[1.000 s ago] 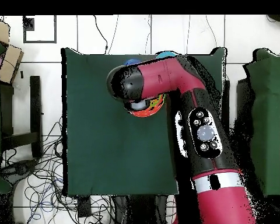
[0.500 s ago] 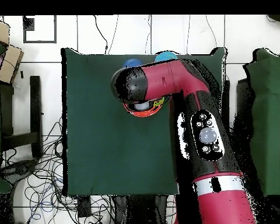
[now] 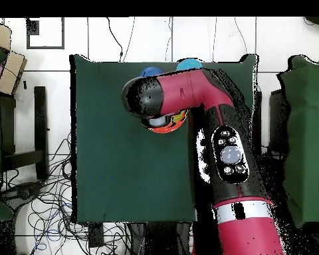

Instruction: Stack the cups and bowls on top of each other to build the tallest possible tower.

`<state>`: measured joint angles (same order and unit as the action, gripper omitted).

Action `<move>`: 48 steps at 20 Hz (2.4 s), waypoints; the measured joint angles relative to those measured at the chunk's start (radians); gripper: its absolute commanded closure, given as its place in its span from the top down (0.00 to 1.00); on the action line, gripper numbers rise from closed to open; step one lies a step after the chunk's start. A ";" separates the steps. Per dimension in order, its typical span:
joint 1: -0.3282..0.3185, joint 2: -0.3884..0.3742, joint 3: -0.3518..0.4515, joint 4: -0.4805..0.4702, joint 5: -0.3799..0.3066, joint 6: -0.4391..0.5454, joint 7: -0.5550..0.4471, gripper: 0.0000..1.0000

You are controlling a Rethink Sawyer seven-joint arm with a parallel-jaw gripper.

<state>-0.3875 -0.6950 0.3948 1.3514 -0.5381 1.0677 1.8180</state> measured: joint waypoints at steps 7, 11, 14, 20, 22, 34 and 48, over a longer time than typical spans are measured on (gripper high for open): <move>0.046 0.011 -0.031 0.000 0.009 -0.007 0.000 0.00; 0.055 0.034 -0.035 0.000 0.012 -0.034 0.000 0.00; 0.055 0.052 -0.043 0.000 0.017 -0.061 0.000 0.00; 0.055 0.076 -0.070 0.000 0.027 -0.103 0.000 0.00; 0.055 0.082 -0.085 0.000 0.033 -0.112 0.000 0.00; 0.094 0.083 -0.146 0.000 0.060 -0.112 0.000 0.00; 0.196 0.085 -0.208 0.000 0.131 -0.112 0.056 0.00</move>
<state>-0.1915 -0.6100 0.1873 1.3511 -0.4072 0.9557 1.8739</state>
